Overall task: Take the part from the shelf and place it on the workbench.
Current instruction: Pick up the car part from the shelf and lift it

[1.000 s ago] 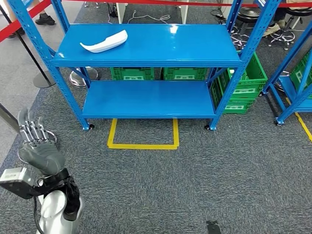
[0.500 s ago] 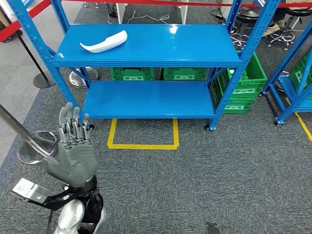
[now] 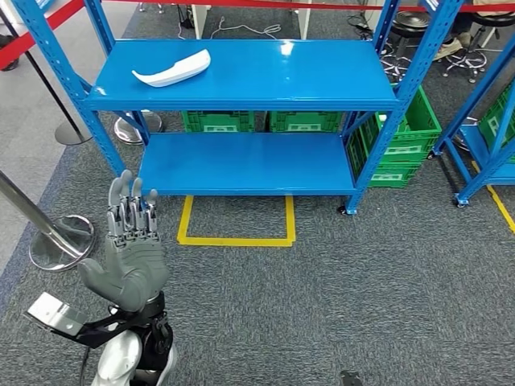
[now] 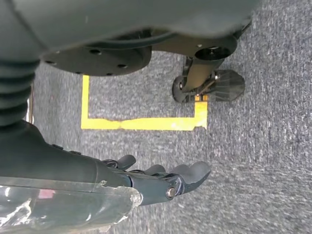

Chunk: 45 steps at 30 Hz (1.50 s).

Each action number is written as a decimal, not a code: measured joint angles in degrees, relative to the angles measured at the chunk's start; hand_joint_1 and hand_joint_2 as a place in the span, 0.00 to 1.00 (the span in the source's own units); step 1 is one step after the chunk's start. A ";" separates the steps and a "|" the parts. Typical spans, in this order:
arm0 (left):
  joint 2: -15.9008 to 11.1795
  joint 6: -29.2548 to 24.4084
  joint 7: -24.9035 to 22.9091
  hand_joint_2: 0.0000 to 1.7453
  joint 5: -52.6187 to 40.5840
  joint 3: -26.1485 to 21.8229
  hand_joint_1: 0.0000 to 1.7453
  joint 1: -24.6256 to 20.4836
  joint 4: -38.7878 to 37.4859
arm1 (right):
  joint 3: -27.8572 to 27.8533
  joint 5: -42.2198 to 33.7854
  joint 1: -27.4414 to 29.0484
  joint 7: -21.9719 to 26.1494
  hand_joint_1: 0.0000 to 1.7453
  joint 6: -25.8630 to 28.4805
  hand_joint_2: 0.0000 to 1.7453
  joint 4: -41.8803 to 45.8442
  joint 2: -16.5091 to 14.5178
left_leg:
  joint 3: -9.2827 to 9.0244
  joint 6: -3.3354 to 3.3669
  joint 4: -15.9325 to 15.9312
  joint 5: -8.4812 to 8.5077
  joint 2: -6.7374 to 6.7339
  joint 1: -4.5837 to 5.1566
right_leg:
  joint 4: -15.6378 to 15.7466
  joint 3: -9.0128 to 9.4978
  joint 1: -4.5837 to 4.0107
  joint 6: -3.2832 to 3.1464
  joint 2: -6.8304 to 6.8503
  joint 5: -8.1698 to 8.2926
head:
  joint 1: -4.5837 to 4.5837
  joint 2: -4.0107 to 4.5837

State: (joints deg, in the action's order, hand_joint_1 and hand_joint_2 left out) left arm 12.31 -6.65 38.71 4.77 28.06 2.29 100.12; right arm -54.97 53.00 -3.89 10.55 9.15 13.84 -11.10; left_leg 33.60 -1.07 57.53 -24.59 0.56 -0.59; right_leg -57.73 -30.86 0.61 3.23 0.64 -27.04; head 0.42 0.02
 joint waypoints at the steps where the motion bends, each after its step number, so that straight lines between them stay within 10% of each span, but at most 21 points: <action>1: -0.01 -0.22 0.05 0.00 -0.31 -0.01 0.00 0.05 -0.04 | 0.02 0.44 0.00 0.01 0.00 0.18 1.00 0.00 0.00 | 0.00 0.00 0.00 0.00 0.00 0.00 | 0.00 0.00 0.00 0.00 0.00 0.00 | 0.00 0.00; 4: -0.04 -0.85 0.37 0.00 -1.17 -0.05 0.00 0.16 -0.09 | 0.36 1.66 0.04 0.20 0.00 0.53 1.00 0.00 0.00 | 0.06 0.36 0.14 -0.15 0.00 0.20 | 0.24 0.07 0.19 0.27 0.00 0.13 | -0.02 0.00; 8: 0.07 -1.76 0.65 0.00 -1.88 -0.09 0.00 0.36 -0.08 | 1.14 2.73 -0.08 0.51 0.00 1.62 0.00 0.00 0.00 | -0.59 1.36 -1.30 0.33 -0.03 0.24 | 0.03 0.01 0.45 0.94 -0.10 -0.25 | 0.03 0.00; 12: 0.23 -2.66 0.37 0.00 -2.35 -0.08 0.00 0.59 -0.16 | 1.67 4.15 0.04 0.27 0.00 2.85 0.00 -0.01 0.03 | -1.28 1.76 -2.31 0.75 -0.02 0.10 | -12.58 -6.58 0.44 1.03 -0.46 -5.96 | 0.45 0.00; 14: 0.20 -2.94 0.29 0.00 -2.64 -0.08 0.00 0.70 -0.29 | 2.03 4.61 0.17 0.19 0.00 3.04 0.00 -0.01 0.09 | -1.36 1.60 -2.25 0.58 0.11 0.10 | -15.38 -8.73 0.51 1.17 -0.47 -5.58 | 0.46 0.00; 18: 0.21 -3.24 0.28 0.00 -2.98 -0.07 0.00 0.74 -0.49 | 2.65 5.02 0.08 0.17 0.00 3.28 0.00 -0.05 0.27 | -1.57 0.23 -1.41 -0.28 0.52 -0.02 | -2.73 -3.47 0.93 1.32 -0.82 1.52 | 0.60 0.00; 24: 0.27 -3.80 0.04 0.00 -2.64 -0.06 0.00 0.70 -0.58 | 3.85 8.38 0.15 -2.11 0.00 6.92 0.00 -0.11 0.32 | -0.35 -1.35 1.06 -2.03 0.34 -0.09 | -1.31 -2.99 0.76 -1.26 -1.25 1.62 | 0.22 0.00; 29: 0.29 -2.01 -1.92 0.00 2.02 -0.22 0.00 0.91 -0.58 | 5.43 11.02 0.13 -8.35 0.00 12.45 0.00 -0.11 0.32 | 7.46 -1.56 15.87 -7.53 0.15 -0.07 | -1.28 -2.93 0.66 -1.90 -0.87 1.47 | 0.06 0.00; 34: 0.45 -1.68 -2.81 0.00 3.04 -0.42 0.00 0.97 -0.57 | 5.80 11.43 0.08 -10.98 0.00 13.49 0.00 -0.11 0.31 | 0.97 -0.88 1.59 -0.06 -0.28 -0.02 | -1.39 -2.79 0.41 -1.07 -1.02 1.19 | 0.05 0.00; 39: 0.65 -1.73 -3.76 0.00 3.93 -0.66 0.00 1.04 -0.58 | 6.21 11.86 0.07 -11.33 0.00 13.80 0.00 -0.11 0.31 | 0.40 0.63 -0.11 -0.01 -0.04 0.05 | -2.32 -3.45 0.49 0.48 -0.84 0.21 | 0.37 0.00; 43: 0.68 -0.54 -3.62 0.00 4.88 -0.84 0.00 1.10 -0.57 | 6.65 12.72 0.16 -11.38 0.00 13.61 0.00 -0.16 0.31 | 0.27 1.50 -0.16 -0.12 -0.04 0.35 | -15.88 -9.96 0.34 0.58 -0.88 -5.92 | 0.67 0.00; 45: 0.66 0.63 -3.28 0.00 5.02 -0.96 0.00 1.13 -0.56 | 6.90 13.19 0.22 -11.64 0.00 13.09 0.00 -0.24 0.31 | 0.09 1.63 -0.15 -0.21 0.09 0.51 | -16.96 -10.71 0.21 0.39 -0.89 -5.08 | 0.67 0.00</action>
State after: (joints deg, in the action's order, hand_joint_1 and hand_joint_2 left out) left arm 12.97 -6.02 35.43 9.78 27.10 3.42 99.56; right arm -48.07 66.19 -3.67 -1.10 22.24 13.61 -10.80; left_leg 33.68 0.55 57.37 -24.80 0.65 -0.08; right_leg -74.69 -41.58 0.82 3.62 -0.25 -32.12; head 1.08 0.02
